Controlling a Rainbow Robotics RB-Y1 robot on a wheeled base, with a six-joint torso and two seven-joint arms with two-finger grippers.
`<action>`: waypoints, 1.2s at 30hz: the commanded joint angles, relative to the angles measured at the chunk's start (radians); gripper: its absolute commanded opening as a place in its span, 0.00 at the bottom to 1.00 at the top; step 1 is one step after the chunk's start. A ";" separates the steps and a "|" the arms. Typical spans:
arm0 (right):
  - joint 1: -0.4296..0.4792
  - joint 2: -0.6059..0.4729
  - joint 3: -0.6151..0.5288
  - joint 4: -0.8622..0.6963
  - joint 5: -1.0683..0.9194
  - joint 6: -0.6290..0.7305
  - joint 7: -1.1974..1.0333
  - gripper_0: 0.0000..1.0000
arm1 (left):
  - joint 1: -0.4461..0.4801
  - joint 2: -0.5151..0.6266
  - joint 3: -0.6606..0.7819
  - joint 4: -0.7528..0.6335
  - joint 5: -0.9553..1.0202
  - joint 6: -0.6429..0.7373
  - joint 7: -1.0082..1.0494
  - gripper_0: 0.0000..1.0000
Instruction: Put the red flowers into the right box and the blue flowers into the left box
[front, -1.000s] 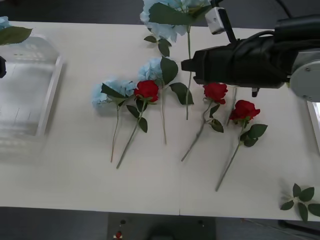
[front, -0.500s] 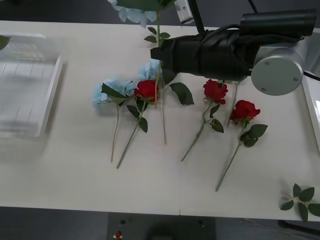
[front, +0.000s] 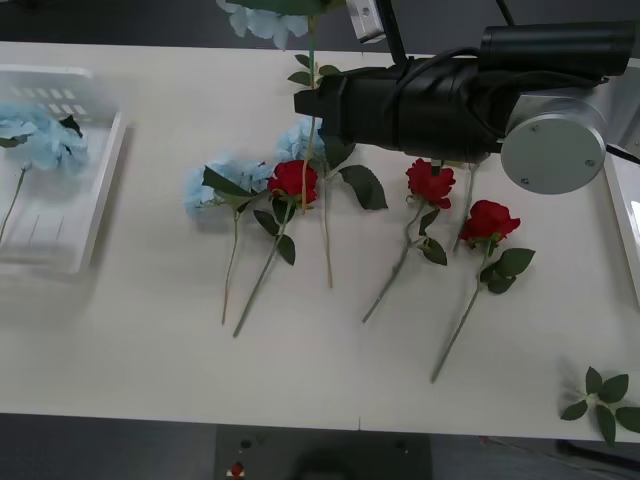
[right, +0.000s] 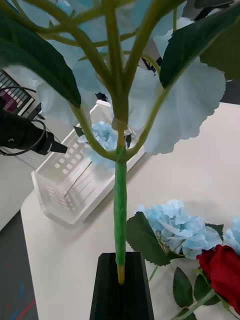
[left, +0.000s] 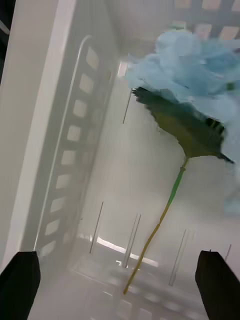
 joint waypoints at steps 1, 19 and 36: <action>-0.044 -0.024 -0.001 -0.023 0.010 -0.005 0.030 0.00 | -0.002 0.034 0.016 -0.009 0.011 0.009 -0.010 1.00; -0.038 -0.001 0.014 -0.032 -0.001 -0.026 0.023 0.00 | -0.007 0.034 0.364 -0.150 0.439 0.457 -0.322 0.98; -0.079 0.124 0.014 -0.003 -0.015 -0.071 0.007 0.00 | -0.006 -0.160 0.360 -0.102 1.077 0.475 -0.690 0.98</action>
